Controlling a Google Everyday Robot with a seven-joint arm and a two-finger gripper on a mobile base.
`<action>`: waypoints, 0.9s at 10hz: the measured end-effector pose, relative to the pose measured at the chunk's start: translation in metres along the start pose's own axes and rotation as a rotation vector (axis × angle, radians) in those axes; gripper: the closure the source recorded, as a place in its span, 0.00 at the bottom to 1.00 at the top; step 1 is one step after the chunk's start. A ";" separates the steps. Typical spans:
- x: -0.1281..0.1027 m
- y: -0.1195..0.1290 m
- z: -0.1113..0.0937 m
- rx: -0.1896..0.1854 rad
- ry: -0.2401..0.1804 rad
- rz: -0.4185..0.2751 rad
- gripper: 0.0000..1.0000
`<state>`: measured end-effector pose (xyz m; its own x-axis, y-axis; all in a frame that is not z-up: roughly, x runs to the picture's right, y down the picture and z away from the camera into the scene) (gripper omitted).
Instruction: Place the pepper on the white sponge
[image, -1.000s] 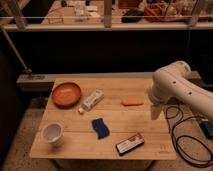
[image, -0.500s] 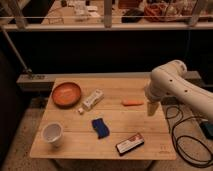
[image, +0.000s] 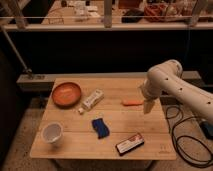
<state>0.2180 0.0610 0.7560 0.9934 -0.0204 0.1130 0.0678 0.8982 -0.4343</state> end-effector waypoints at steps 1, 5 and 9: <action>-0.002 -0.002 0.002 0.001 -0.003 -0.004 0.20; -0.013 -0.012 0.014 -0.002 -0.022 -0.024 0.20; -0.021 -0.017 0.028 -0.013 -0.037 -0.044 0.20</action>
<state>0.1929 0.0582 0.7866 0.9854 -0.0431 0.1645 0.1124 0.8912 -0.4394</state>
